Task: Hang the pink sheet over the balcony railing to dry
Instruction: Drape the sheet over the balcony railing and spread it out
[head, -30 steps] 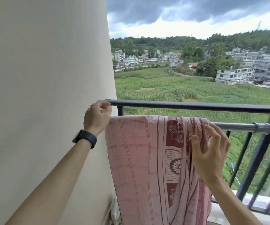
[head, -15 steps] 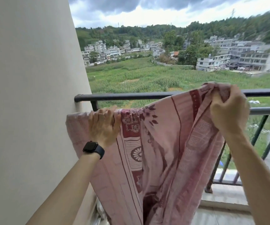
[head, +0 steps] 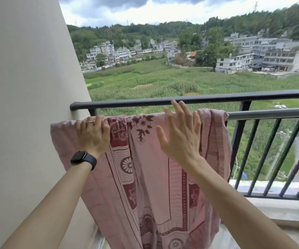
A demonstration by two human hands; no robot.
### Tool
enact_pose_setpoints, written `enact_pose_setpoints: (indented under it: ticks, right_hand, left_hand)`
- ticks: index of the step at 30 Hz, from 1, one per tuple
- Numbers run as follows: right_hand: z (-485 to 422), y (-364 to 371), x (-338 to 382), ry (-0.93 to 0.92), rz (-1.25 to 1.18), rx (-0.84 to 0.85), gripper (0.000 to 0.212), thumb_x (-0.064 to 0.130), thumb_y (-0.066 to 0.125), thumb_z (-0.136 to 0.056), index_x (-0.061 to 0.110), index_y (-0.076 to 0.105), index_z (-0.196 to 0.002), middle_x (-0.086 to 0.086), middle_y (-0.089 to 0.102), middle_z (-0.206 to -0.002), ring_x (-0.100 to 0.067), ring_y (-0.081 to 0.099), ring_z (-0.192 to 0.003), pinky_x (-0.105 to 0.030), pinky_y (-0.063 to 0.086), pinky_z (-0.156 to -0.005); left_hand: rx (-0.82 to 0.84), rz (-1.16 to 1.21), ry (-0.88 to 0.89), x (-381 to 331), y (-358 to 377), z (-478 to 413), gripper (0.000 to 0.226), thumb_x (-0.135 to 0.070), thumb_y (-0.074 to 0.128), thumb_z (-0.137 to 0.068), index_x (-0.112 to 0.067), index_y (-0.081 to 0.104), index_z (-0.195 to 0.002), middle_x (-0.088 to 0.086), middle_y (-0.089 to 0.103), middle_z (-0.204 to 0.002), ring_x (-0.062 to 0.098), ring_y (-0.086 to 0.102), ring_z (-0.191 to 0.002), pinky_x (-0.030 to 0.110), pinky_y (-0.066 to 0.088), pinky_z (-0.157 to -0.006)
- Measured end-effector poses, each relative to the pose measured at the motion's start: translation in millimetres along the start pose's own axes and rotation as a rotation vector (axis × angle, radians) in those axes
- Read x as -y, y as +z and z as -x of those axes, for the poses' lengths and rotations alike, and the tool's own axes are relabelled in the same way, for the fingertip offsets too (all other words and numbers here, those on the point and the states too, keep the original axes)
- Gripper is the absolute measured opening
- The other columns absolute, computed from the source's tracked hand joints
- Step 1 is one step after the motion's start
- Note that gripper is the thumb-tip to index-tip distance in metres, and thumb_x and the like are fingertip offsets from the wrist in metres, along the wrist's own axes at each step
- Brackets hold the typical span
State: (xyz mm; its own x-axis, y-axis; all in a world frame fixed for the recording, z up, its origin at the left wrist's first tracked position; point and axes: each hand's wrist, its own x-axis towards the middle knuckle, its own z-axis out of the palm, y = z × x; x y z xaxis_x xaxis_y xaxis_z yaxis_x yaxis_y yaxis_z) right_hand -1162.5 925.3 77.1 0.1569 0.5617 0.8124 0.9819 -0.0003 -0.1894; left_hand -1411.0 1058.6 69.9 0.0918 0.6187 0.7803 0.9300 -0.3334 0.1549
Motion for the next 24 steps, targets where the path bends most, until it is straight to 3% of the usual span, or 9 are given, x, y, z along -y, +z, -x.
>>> enact_pose_setpoints:
  ticks: [3,5,7,9,11,14,16,20,24]
  right_hand:
    - [-19.8,29.8,22.8,-0.033,-0.014,0.169,0.047,0.053,0.037,-0.100,0.023,0.055,-0.131,-0.001,0.059,-0.131,-0.024,0.048,-0.128,-0.056,0.014,-0.116]
    - [-21.9,35.0,9.6,-0.081,0.056,0.118,0.039,0.051,0.036,-0.103,0.024,0.063,-0.108,0.001,0.064,-0.103,-0.024,0.056,-0.099,-0.049,0.027,-0.101]
    - [-19.0,27.2,-27.7,-0.113,0.105,-0.015,0.038,0.045,0.037,-0.106,0.020,0.063,-0.095,0.000,0.062,-0.088,-0.025,0.053,-0.084,-0.044,0.034,-0.088]
    - [-14.9,14.0,-70.0,-0.113,0.136,-0.093,0.035,0.037,0.037,-0.107,0.017,0.062,-0.094,-0.002,0.063,-0.091,-0.027,0.054,-0.087,-0.045,0.038,-0.093]
    - [-11.0,1.5,-89.4,-0.018,0.167,-0.105,0.033,0.034,0.037,-0.106,0.017,0.064,-0.098,-0.002,0.065,-0.107,-0.026,0.053,-0.102,-0.050,0.030,-0.106]
    - [-9.8,0.0,-61.7,0.161,0.115,-0.079,0.033,0.031,0.034,-0.098,0.018,0.062,-0.112,-0.002,0.059,-0.128,-0.025,0.048,-0.124,-0.053,0.010,-0.115]
    - [-13.3,5.3,-22.1,0.131,0.024,-0.040,0.041,0.032,0.036,-0.092,0.018,0.059,-0.123,-0.002,0.058,-0.133,-0.024,0.046,-0.131,-0.054,0.003,-0.118]
    - [-22.0,32.0,54.3,-0.098,-0.005,0.116,0.039,0.043,0.042,-0.099,0.023,0.061,-0.127,0.002,0.066,-0.123,-0.022,0.056,-0.122,-0.055,0.013,-0.120]
    - [-23.4,43.8,53.4,-0.144,0.027,0.127,0.040,0.043,0.030,-0.105,0.024,0.062,-0.120,-0.001,0.067,-0.105,-0.026,0.060,-0.100,-0.047,0.032,-0.106]
  left_hand:
    - [0.020,-0.014,0.021,5.0,-4.2,-1.9,0.037,-0.041,0.024,-0.099,-0.021,0.055,-0.103,0.008,0.062,-0.098,0.029,0.051,-0.097,0.049,0.032,-0.097]
    - [0.019,-0.012,0.034,12.7,-4.0,-3.6,0.040,-0.045,0.021,-0.101,-0.024,0.054,-0.105,0.005,0.060,-0.097,0.028,0.051,-0.096,0.048,0.034,-0.097]
    - [0.037,-0.010,0.049,19.4,-3.0,-6.6,0.044,-0.050,0.017,-0.101,-0.026,0.053,-0.108,0.004,0.058,-0.098,0.028,0.050,-0.097,0.048,0.031,-0.099]
    - [0.019,-0.018,0.050,21.6,-2.1,-6.6,0.043,-0.051,0.016,-0.102,-0.026,0.051,-0.107,0.004,0.056,-0.096,0.025,0.046,-0.096,0.046,0.026,-0.099]
    - [-0.042,-0.039,0.044,18.0,-0.9,-4.3,0.041,-0.049,0.018,-0.103,-0.024,0.051,-0.104,0.004,0.054,-0.093,0.022,0.039,-0.092,0.044,0.022,-0.097]
    - [-0.068,-0.032,0.005,16.5,1.0,-2.0,0.043,-0.048,0.018,-0.103,-0.022,0.051,-0.102,0.005,0.052,-0.093,0.024,0.038,-0.093,0.045,0.021,-0.099]
    - [-0.046,-0.027,0.005,20.5,0.0,-2.1,0.042,-0.048,0.018,-0.103,-0.022,0.050,-0.102,0.007,0.053,-0.094,0.025,0.038,-0.094,0.046,0.022,-0.100]
    - [-0.004,-0.004,0.024,20.7,-4.9,-3.3,0.035,-0.047,0.022,-0.102,-0.024,0.048,-0.099,0.005,0.052,-0.091,0.025,0.040,-0.092,0.046,0.025,-0.098]
    - [0.015,-0.019,0.015,18.4,-4.8,-3.0,0.040,-0.049,0.017,-0.103,-0.025,0.049,-0.099,0.002,0.051,-0.092,0.026,0.044,-0.094,0.045,0.025,-0.102]
